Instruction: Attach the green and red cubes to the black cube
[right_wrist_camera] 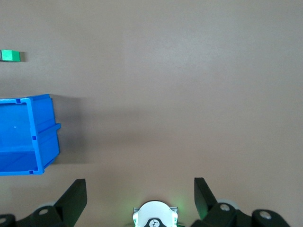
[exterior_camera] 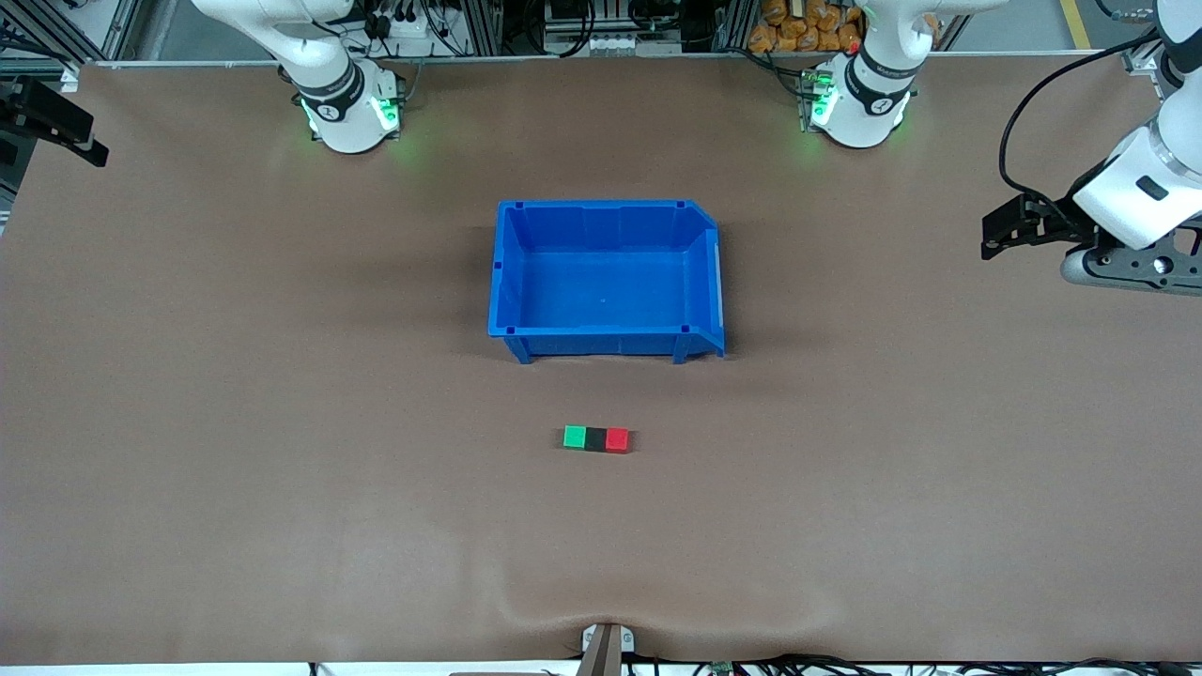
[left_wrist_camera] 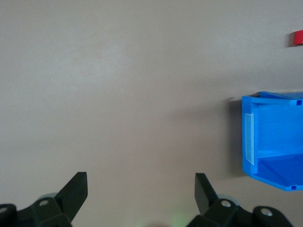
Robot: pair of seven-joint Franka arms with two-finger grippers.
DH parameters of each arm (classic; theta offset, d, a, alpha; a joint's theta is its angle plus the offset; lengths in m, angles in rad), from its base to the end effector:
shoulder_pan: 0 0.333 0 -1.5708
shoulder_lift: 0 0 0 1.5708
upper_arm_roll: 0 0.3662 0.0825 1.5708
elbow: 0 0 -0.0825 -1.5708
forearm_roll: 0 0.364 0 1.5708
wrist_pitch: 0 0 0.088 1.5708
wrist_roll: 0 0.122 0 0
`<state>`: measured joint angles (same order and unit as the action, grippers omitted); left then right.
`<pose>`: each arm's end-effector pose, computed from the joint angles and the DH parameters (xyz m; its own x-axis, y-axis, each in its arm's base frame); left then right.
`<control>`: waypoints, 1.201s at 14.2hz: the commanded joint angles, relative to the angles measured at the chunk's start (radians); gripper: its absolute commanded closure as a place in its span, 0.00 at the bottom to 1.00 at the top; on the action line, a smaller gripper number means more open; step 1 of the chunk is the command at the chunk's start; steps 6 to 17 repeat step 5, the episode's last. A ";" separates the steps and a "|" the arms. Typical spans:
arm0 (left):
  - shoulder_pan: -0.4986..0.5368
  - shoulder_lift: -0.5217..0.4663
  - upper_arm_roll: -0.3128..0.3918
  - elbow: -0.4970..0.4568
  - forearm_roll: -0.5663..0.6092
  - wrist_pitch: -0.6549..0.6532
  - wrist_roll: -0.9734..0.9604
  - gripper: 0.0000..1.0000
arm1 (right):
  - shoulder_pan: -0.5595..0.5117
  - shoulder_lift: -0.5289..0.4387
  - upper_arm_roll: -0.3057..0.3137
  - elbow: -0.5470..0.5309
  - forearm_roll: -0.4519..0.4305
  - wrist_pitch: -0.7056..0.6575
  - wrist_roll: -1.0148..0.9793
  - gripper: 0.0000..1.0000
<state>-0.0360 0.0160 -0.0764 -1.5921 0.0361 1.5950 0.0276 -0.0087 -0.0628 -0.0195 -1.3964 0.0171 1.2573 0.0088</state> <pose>0.5387 -0.0561 0.6437 0.9900 -0.1404 -0.0140 -0.1408 -0.9894 -0.0345 0.4721 -0.0113 0.7410 0.9966 -0.0315 -0.0763 -0.0329 -0.9993 -0.0172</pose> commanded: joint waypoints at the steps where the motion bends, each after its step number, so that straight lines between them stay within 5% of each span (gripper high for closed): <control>1: 0.011 -0.005 -0.003 -0.002 -0.015 -0.004 0.018 0.00 | 0.004 -0.028 0.001 -0.030 -0.011 0.014 -0.012 0.00; 17: 0.011 -0.004 -0.002 -0.002 -0.015 -0.001 0.018 0.00 | 0.004 -0.026 0.003 -0.030 -0.011 0.011 -0.016 0.00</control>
